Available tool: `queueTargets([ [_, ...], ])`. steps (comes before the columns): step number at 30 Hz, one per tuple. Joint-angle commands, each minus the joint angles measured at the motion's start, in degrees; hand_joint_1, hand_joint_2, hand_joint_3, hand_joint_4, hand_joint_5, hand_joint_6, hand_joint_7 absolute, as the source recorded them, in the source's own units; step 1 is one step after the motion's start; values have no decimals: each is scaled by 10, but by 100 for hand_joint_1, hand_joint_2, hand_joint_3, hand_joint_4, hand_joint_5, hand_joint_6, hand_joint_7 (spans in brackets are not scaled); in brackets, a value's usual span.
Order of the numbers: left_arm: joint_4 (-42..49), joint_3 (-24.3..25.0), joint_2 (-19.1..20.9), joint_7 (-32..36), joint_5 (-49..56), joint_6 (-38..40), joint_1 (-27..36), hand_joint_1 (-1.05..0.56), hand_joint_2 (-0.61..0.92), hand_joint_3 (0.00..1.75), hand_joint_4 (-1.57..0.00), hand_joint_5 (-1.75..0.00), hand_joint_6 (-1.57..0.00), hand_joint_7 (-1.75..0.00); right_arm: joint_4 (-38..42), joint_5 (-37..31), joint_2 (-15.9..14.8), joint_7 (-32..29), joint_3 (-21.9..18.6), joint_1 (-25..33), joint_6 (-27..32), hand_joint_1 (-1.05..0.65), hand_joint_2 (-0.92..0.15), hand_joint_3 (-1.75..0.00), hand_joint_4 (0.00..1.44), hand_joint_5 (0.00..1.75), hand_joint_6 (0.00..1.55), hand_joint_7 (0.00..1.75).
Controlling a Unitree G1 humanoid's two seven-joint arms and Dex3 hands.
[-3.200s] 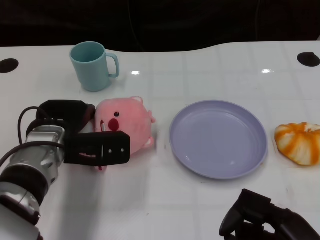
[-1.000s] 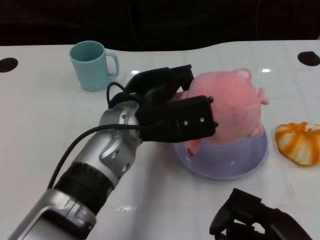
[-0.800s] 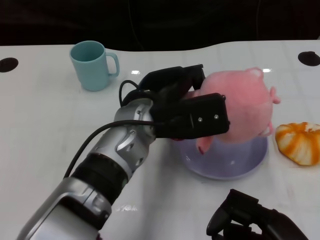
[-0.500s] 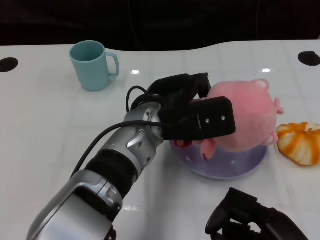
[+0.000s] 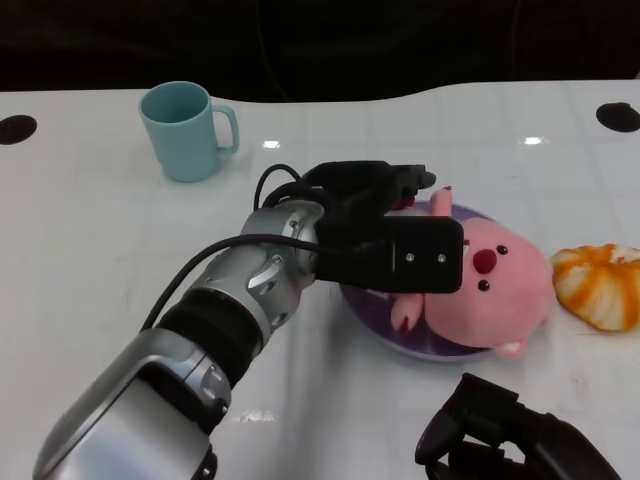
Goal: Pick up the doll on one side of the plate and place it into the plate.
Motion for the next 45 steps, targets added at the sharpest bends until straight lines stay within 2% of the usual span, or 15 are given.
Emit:
queueTargets([
  [1,-38,-8,23,-18,10,-6,-6,-92,92,52,0,0,-1,0,3,4,-3,2,-7,-2,0,-23,-82,-73,66,175,42,173],
  [6,-90,-3,47,-20,9,-11,11,-99,92,58,0,0,0,0,7,5,-3,5,-13,-3,-3,-23,-82,-73,67,175,43,172],
  [20,-274,45,131,-85,-23,2,95,-99,92,57,0,0,0,0,12,5,-6,11,-25,-7,-9,-22,-82,-72,66,175,43,171],
  [24,-343,81,164,-96,-56,-9,147,-96,92,55,0,0,0,0,16,11,-7,17,-33,-7,-10,-23,-82,-72,66,175,43,171],
  [32,-427,142,192,-107,-133,-29,235,-88,92,47,-7,-4,-4,-2,18,10,-10,25,-40,-8,-12,-25,-82,-71,66,175,43,169],
  [36,-465,171,197,-110,-175,-38,281,-80,92,39,-19,-15,-14,-7,16,10,-11,26,-41,-8,-10,-25,-82,-70,65,175,43,169],
  [39,-492,188,206,-111,-199,-58,319,-75,92,36,-4,-74,-21,-9,18,9,-12,28,-43,-8,-16,-26,-82,-70,66,175,44,169],
  [40,-497,192,208,-112,-205,-63,328,-74,92,34,-3,-81,-23,-10,18,8,-12,28,-43,-8,-16,-26,-82,-70,66,175,44,169],
  [45,-556,235,182,-123,-307,-38,408,-57,92,16,-10,-91,-37,-15,16,6,-14,28,-44,-8,-16,-26,-83,-69,66,175,44,168],
])
